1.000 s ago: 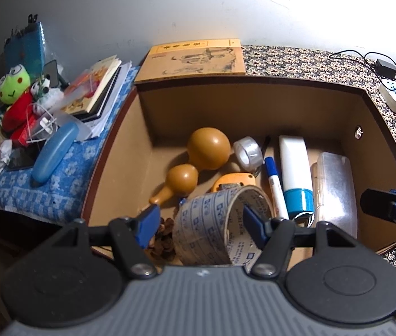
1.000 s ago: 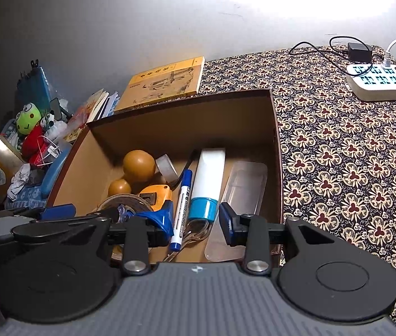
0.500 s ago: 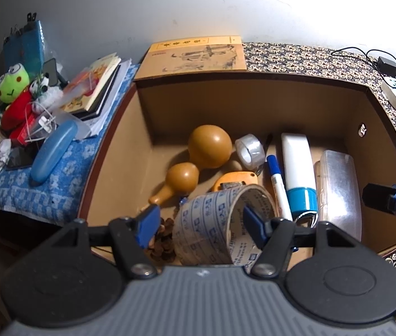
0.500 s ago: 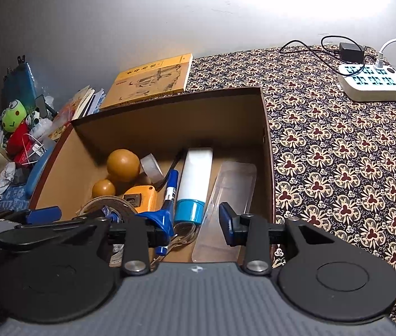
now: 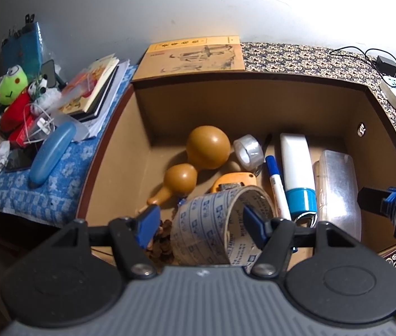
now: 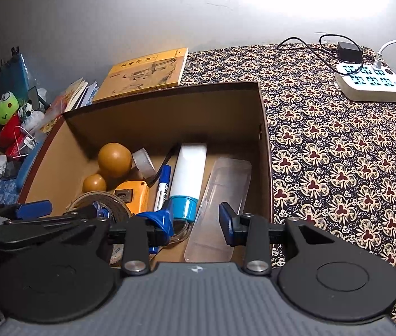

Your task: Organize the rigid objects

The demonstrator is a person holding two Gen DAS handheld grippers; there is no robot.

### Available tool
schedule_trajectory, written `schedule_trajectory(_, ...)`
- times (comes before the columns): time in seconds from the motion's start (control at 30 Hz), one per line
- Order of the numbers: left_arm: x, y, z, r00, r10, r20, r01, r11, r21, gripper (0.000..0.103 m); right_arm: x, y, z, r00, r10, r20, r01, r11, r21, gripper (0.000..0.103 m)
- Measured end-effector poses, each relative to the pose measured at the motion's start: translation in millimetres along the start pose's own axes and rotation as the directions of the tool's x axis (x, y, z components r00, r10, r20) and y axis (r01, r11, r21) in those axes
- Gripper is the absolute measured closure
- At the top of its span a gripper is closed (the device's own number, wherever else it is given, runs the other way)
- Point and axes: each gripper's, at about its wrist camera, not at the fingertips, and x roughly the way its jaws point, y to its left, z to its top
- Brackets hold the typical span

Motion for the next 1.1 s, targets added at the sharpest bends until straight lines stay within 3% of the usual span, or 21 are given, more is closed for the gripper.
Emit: schedule_trajectory(1.1,1.3,6.0,-3.0,1.000,-0.023,-0.012,0.023,0.999,-0.024,0.036,-6.7,3.4,-3.6,0.999,0.045,0.010,-0.045,0.999,0.013,0.085)
